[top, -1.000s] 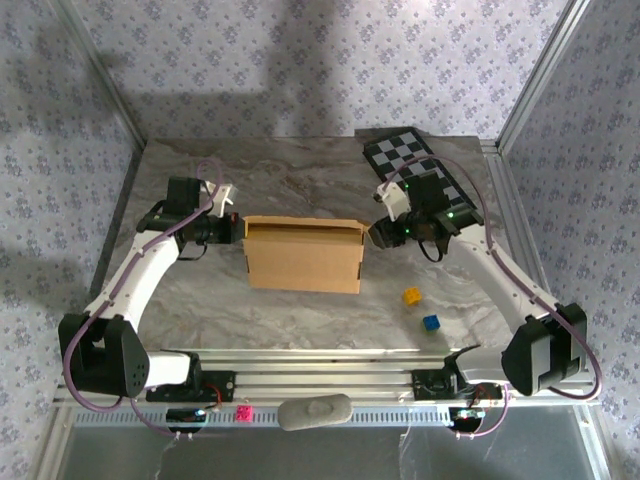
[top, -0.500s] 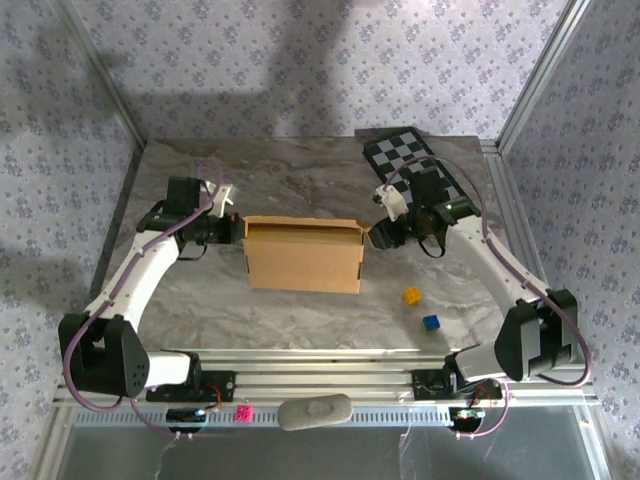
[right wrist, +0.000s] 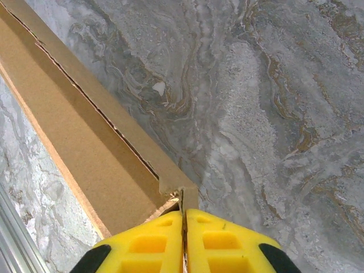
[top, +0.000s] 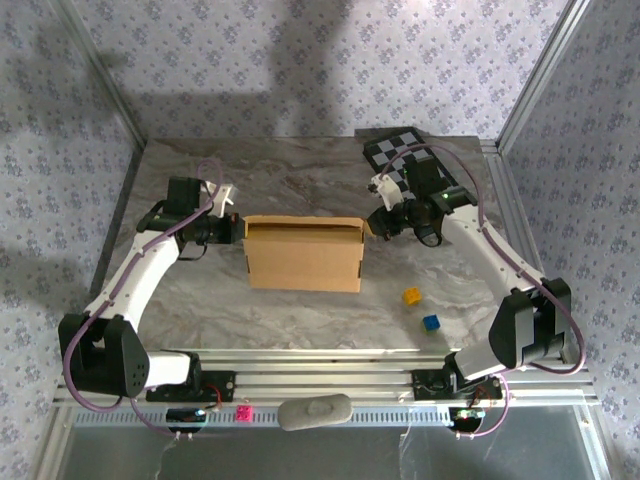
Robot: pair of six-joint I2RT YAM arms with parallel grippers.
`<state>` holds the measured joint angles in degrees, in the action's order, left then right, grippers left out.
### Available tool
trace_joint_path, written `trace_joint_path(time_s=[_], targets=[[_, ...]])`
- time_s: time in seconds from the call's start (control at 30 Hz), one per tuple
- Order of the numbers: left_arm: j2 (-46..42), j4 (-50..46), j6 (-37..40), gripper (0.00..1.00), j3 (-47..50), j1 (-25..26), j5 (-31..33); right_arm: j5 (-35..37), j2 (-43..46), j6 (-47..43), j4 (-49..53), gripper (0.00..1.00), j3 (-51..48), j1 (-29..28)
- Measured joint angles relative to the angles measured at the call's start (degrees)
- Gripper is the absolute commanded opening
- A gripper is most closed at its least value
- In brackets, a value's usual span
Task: Fold the paper box
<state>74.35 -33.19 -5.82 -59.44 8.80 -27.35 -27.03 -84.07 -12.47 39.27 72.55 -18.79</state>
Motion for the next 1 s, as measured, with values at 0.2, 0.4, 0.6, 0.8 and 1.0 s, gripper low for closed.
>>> trace_joint_path(time_s=[0.2, 0.4, 0.6, 0.8, 1.0], targets=[[0.0, 0.0, 0.0, 0.0, 0.0, 0.0, 0.0, 1.3, 0.0, 0.0, 0.9, 0.28, 0.0, -1.0], [0.0, 0.0, 0.0, 0.0, 0.0, 0.0, 0.0, 2.6, 0.0, 0.2, 1.5, 0.22, 0.0, -1.9], [0.0, -0.1, 0.0, 0.0, 0.0, 0.0, 0.0, 4.8, 0.1, 0.2, 2.6, 0.3, 0.0, -2.2], [0.0, -0.2, 0.0, 0.0, 0.0, 0.0, 0.0, 5.9, 0.6, 0.3, 2.6, 0.21, -0.5, -2.3], [0.0, -0.3, 0.3, 0.0, 0.0, 0.0, 0.0, 5.7, -0.3, 0.4, 2.6, 0.06, 0.0, -2.3]])
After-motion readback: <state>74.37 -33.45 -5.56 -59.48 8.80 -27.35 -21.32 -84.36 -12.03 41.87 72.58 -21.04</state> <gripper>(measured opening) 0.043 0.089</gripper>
